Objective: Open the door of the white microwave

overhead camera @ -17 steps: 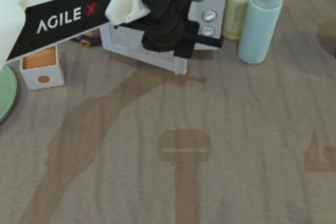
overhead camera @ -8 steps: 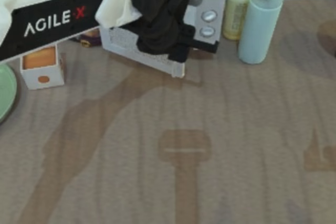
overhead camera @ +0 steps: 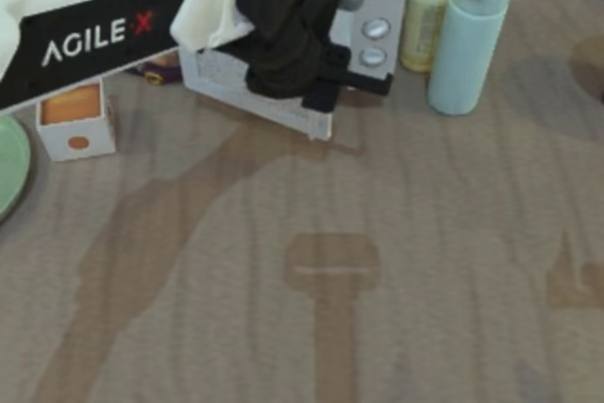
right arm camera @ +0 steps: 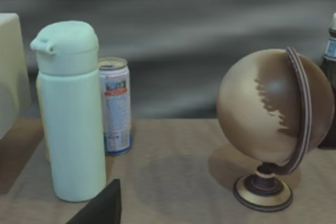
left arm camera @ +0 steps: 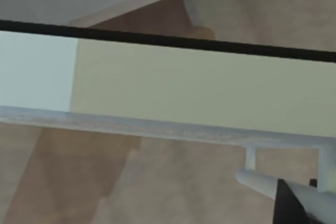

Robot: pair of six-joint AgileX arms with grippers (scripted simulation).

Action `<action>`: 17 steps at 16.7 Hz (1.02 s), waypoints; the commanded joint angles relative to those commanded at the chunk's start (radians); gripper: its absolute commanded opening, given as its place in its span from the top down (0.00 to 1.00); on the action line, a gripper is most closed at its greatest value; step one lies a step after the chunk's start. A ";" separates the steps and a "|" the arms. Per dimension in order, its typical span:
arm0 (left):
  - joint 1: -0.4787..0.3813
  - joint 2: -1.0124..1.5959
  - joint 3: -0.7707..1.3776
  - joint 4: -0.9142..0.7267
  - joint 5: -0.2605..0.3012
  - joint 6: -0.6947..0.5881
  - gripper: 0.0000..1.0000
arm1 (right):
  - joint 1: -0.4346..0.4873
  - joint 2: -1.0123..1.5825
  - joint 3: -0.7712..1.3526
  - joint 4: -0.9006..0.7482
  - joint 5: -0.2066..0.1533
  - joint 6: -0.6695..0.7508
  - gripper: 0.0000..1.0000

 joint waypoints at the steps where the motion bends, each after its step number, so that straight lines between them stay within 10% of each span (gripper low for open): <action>1: 0.000 0.000 0.000 0.000 0.000 0.000 1.00 | 0.000 0.000 0.000 0.000 0.000 0.000 0.00; 17: -0.004 -0.008 -0.014 0.005 0.014 0.007 1.00 | 0.000 0.000 0.000 0.000 0.000 0.000 0.00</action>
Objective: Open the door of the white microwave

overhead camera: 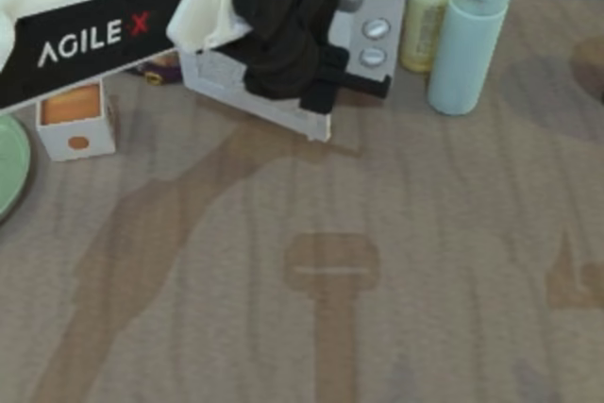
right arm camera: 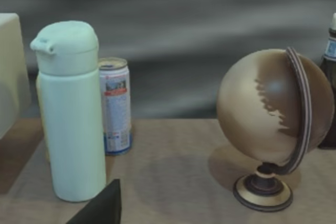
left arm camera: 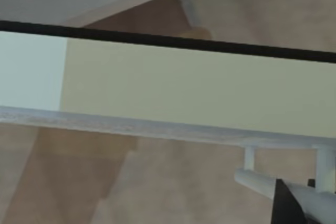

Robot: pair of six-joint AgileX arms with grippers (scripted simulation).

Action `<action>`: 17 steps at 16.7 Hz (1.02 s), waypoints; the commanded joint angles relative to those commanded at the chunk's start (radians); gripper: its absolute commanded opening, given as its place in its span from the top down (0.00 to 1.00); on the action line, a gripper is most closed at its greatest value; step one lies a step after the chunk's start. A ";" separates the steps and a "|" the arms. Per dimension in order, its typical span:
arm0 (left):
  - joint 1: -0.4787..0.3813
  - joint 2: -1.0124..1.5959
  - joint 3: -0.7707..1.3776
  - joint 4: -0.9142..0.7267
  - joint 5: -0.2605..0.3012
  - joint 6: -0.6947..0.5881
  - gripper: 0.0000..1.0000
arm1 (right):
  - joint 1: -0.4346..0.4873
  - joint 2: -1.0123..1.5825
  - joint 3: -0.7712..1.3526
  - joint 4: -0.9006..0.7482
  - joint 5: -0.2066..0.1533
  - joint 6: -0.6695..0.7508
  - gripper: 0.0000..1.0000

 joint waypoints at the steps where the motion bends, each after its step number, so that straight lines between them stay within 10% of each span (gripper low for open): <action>1: 0.005 -0.010 -0.013 0.006 0.006 0.015 1.00 | 0.000 0.000 0.000 0.000 0.000 0.000 0.00; 17: 0.019 -0.039 -0.053 0.022 0.024 0.061 1.00 | 0.000 0.000 0.000 0.000 0.000 0.000 0.00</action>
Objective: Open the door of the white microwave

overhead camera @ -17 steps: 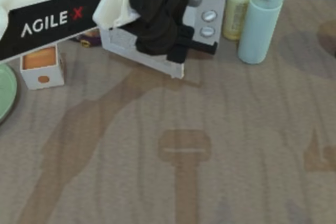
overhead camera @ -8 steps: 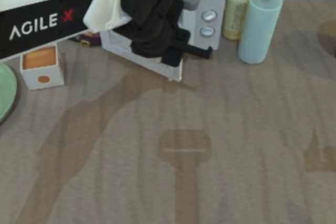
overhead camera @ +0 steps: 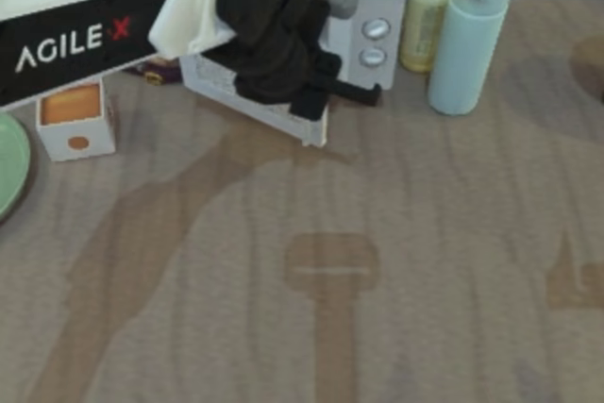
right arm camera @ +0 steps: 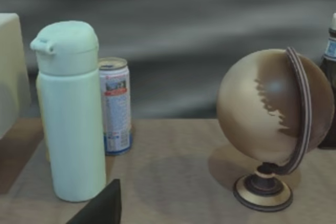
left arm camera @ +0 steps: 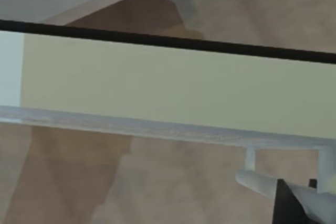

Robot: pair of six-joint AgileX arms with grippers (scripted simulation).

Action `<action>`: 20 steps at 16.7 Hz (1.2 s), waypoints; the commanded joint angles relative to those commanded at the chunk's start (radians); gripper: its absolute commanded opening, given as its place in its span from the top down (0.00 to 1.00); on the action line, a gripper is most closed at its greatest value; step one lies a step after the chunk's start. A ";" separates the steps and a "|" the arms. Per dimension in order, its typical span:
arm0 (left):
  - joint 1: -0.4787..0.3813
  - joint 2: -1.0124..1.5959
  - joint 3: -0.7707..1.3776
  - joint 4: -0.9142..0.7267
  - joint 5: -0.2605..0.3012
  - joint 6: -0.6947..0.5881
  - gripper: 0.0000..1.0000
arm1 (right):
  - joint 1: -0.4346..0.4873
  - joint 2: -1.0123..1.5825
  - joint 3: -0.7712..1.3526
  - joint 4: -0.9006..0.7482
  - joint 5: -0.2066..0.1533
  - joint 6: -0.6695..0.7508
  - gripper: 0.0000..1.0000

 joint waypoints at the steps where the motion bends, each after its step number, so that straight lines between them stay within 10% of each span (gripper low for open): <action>1: 0.000 0.000 0.000 0.000 0.000 0.000 1.00 | 0.000 0.000 0.000 0.000 0.000 0.000 0.00; 20: 0.020 -0.046 -0.064 0.022 0.043 0.074 1.00 | 0.000 0.000 0.000 0.000 0.000 0.000 0.00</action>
